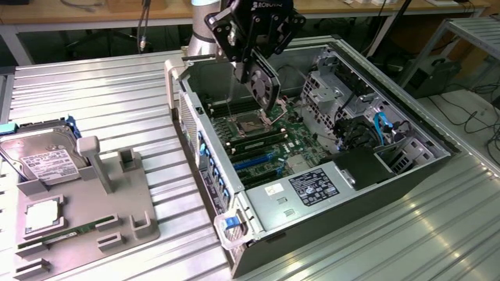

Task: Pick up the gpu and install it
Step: 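Pick up the gpu and move the gpu toward the slot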

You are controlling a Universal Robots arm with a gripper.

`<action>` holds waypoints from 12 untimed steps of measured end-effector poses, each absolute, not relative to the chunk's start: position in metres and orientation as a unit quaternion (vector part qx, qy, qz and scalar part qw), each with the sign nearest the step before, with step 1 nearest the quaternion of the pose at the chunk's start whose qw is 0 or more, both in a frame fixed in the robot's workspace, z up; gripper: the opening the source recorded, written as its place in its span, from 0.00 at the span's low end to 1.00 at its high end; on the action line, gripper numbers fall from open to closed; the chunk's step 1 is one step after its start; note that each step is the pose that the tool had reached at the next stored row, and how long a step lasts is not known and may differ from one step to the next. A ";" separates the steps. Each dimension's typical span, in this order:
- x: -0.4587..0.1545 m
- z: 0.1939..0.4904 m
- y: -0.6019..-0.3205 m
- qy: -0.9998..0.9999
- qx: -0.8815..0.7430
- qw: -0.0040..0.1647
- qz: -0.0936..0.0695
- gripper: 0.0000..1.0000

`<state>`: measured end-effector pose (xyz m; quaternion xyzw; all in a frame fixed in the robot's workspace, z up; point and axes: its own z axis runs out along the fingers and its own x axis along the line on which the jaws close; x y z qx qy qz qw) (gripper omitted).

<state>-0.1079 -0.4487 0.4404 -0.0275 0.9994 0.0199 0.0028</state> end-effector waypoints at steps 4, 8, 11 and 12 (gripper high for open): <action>-0.099 0.440 -0.449 0.999 -0.027 0.003 0.020 0.29; -0.089 0.440 -0.449 0.999 -0.028 0.003 0.020 0.29; -0.082 0.439 -0.449 0.999 -0.027 0.003 0.020 0.29; -0.080 0.439 -0.449 0.999 -0.027 0.003 0.020 0.29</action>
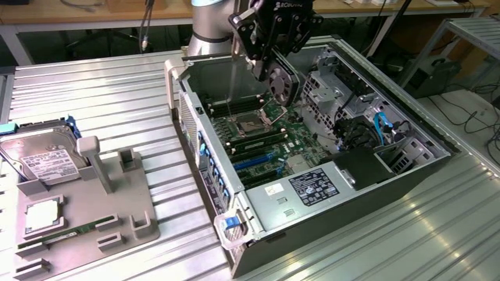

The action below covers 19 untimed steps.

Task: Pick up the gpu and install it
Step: 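Pick up the gpu and move the gpu toward the slot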

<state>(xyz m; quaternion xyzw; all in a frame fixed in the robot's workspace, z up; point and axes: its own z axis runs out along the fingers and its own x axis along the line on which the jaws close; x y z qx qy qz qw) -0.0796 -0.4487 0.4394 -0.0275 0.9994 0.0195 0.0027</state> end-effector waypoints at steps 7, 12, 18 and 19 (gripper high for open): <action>-0.062 0.439 -0.449 0.999 -0.028 0.003 0.019 0.29; -0.047 0.438 -0.449 0.999 -0.028 0.003 0.019 0.29; -0.023 0.436 -0.449 0.999 -0.027 0.003 0.019 0.29; -0.019 0.436 -0.449 0.999 -0.026 0.003 0.019 0.29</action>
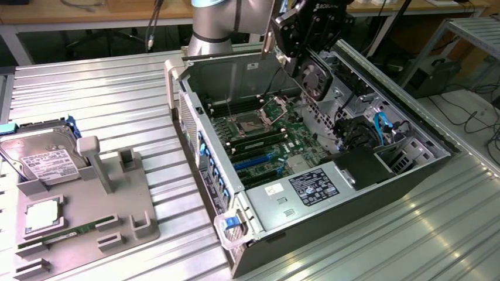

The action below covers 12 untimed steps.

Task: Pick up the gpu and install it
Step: 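Pick up the gpu and move the gpu toward the slot, then insert the gpu into the slot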

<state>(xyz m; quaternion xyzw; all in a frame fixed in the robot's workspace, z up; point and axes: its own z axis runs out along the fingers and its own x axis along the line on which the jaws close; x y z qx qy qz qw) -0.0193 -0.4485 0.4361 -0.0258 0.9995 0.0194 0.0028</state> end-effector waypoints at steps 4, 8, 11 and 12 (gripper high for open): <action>-0.005 0.435 -0.447 1.000 -0.021 0.003 0.019 0.29; -0.003 0.435 -0.447 1.000 -0.021 0.003 0.019 0.29; -0.003 0.435 -0.447 1.000 -0.021 0.003 0.019 0.29; -0.003 0.435 -0.447 1.000 -0.021 0.003 0.019 0.29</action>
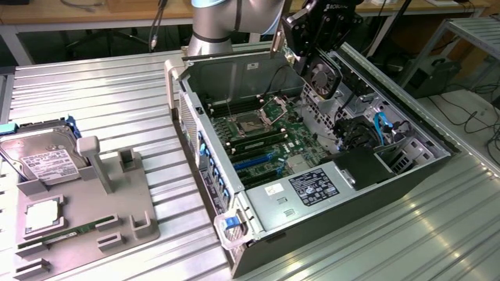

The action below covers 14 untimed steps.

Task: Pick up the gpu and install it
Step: 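Insert the gpu into the slot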

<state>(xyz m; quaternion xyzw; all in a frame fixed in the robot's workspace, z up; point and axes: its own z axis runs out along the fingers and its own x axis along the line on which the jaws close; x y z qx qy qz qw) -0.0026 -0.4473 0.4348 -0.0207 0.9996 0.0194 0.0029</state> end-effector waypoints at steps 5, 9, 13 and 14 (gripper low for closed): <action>-0.003 0.435 -0.447 1.000 -0.021 0.003 0.019 0.29; -0.003 0.435 -0.447 1.000 -0.022 0.003 0.019 0.29; -0.003 0.435 -0.447 0.999 -0.035 0.003 0.019 0.29; -0.003 0.435 -0.447 0.999 -0.038 0.003 0.019 0.29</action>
